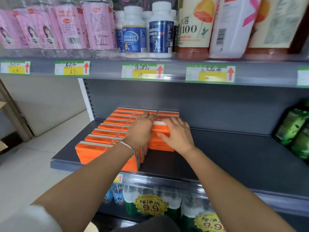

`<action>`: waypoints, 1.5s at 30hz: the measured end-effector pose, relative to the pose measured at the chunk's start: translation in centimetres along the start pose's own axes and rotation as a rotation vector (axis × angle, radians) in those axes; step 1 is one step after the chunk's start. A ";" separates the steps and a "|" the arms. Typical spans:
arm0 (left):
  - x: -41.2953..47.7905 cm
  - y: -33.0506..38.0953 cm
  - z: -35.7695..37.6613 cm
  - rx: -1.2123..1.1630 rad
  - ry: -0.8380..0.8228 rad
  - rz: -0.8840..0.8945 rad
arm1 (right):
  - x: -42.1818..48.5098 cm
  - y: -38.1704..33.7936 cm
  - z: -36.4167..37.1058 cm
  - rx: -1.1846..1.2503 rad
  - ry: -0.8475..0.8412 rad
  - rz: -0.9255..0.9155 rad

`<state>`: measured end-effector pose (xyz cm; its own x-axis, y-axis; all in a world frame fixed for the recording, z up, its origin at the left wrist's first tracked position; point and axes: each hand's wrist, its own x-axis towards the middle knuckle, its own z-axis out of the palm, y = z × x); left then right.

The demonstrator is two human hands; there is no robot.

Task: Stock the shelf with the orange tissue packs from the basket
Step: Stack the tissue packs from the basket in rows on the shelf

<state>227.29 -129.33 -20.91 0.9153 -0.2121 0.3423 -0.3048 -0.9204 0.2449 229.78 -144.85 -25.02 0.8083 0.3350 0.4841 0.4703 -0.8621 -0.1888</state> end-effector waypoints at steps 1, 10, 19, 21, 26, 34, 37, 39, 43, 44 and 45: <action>-0.2 0.0 0.1 -0.028 0.005 0.000 | -0.5 0.3 -0.2 0.000 -0.007 0.017; -5.0 -3.6 2.8 0.218 -0.126 -0.289 | -4.4 1.4 1.8 -0.028 -0.063 0.164; -6.0 -4.1 5.0 0.199 -0.329 -0.359 | -2.9 -0.9 5.0 -0.169 -0.102 0.164; -5.8 -4.0 5.3 0.174 -0.307 -0.370 | -2.4 -1.4 5.4 -0.209 -0.053 0.179; -5.4 -3.7 6.0 0.147 -0.266 -0.382 | -1.9 -1.4 5.9 -0.227 -0.099 0.169; -6.3 -4.0 3.6 0.090 -0.201 -0.309 | -1.5 -4.3 4.0 -0.232 -0.133 0.096; -8.0 -5.2 1.4 0.122 -0.090 -0.273 | -1.4 -7.5 3.2 -0.183 -0.088 -0.038; -10.0 -6.9 -0.3 0.133 -0.048 -0.285 | -1.4 -10.3 3.1 -0.143 -0.078 -0.128; -15.8 -11.5 -3.2 0.201 0.009 -0.391 | -2.0 -16.4 4.4 -0.077 -0.038 -0.317; -17.5 -12.9 -3.6 0.220 0.007 -0.423 | -2.3 -17.9 5.0 -0.055 -0.054 -0.349; -19.3 -14.3 -3.8 0.236 -0.001 -0.459 | -2.7 -19.5 5.8 -0.041 -0.080 -0.380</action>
<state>212.99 -110.82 -27.54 0.9411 0.2314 0.2467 0.1963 -0.9676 0.1588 220.52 -126.76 -27.63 0.6052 0.6604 0.4446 0.7281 -0.6850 0.0263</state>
